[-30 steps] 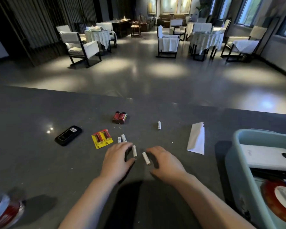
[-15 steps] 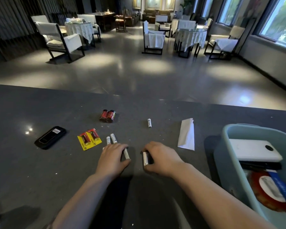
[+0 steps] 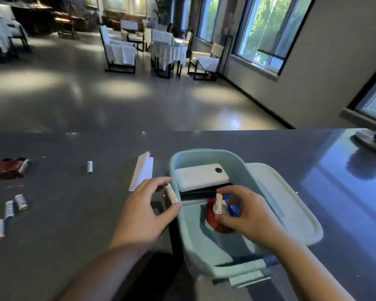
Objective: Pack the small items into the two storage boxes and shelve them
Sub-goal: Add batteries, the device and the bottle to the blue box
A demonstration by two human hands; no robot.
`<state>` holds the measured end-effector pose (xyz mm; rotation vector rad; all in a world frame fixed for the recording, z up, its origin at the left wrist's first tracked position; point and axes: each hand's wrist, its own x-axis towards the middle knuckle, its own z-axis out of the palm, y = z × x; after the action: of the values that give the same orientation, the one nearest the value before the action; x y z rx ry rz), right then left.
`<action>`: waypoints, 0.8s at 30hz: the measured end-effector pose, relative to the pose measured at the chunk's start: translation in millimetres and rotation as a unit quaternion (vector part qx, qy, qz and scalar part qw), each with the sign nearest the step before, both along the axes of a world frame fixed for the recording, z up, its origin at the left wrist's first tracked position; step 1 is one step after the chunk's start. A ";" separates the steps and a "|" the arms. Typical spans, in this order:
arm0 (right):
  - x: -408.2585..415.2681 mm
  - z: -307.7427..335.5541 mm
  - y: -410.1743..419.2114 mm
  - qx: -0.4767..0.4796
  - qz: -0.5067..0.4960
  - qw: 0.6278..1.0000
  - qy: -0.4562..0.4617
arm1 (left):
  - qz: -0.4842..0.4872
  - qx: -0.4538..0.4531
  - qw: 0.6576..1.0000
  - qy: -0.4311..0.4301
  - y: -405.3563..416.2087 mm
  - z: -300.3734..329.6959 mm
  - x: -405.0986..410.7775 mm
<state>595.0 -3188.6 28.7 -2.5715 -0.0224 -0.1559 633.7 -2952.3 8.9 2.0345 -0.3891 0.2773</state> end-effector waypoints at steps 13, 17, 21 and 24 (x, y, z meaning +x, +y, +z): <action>64.2 -18.2 -44.1 -0.312 0.102 0.936 0.130 | -0.066 0.155 0.986 -0.002 -71.2 -7.4 16.3; 67.4 -22.8 -42.1 -0.321 0.109 0.927 0.161 | -0.071 0.175 0.982 0.005 -70.6 -8.0 17.1; 67.2 -28.1 -41.0 -0.321 0.102 0.928 0.160 | -0.072 0.176 0.982 0.007 -70.4 -7.6 16.9; 57.5 -20.8 -42.0 -0.301 0.092 0.939 0.138 | -0.071 0.170 0.983 0.003 -71.1 -7.2 16.2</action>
<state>652.5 -3230.6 7.8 -3.1547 -0.2370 0.3377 649.8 -3023.4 1.7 2.3267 -0.6087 0.1232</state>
